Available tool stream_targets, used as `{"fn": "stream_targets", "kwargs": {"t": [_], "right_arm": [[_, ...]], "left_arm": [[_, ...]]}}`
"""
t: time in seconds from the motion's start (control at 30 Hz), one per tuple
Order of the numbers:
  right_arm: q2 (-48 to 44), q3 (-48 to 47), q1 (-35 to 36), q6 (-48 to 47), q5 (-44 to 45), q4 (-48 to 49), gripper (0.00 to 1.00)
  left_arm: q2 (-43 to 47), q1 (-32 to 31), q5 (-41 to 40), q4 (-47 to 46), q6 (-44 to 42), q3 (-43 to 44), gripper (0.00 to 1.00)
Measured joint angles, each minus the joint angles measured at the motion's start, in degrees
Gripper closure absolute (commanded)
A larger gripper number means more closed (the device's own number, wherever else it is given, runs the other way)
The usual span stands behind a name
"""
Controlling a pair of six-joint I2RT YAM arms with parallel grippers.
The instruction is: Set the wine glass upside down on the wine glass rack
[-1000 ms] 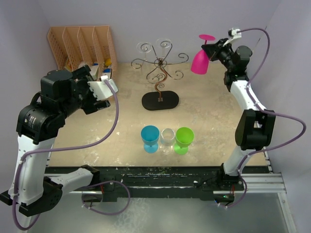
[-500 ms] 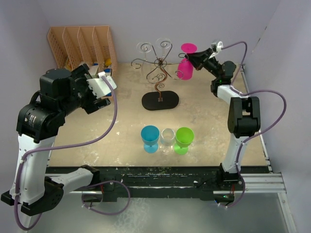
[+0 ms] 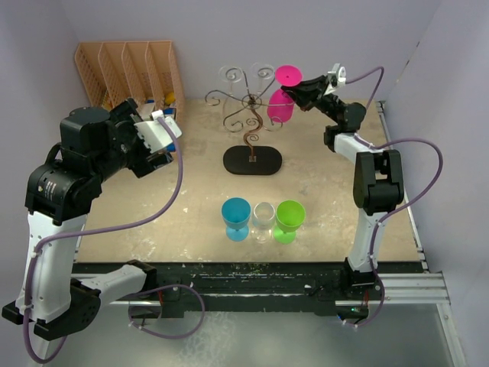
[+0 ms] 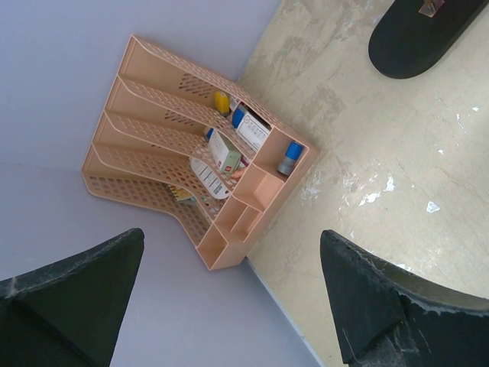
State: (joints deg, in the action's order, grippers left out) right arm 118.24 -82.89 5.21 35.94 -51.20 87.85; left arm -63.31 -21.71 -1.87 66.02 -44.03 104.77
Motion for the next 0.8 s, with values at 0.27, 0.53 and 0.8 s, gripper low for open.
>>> {"fn": "stream_targets", "kwargs": {"t": [0.27,0.53,0.8], "right_arm": [[-0.02,0.85,0.52,1.73,-3.21,1.7,1.0],[-0.17,2.58,0.57,3.52,-5.09,2.36,1.0],[-2.54,8.28,0.33,3.61,-7.48,3.08,1.0]], "left_arm": [[0.0,0.35,0.2,-0.35,-0.02,0.0,0.0],[0.02,0.7,0.57,-0.37,0.0,-0.15,0.0],[0.02,1.05,1.25,-0.37,0.0,-0.15,0.0]]}}
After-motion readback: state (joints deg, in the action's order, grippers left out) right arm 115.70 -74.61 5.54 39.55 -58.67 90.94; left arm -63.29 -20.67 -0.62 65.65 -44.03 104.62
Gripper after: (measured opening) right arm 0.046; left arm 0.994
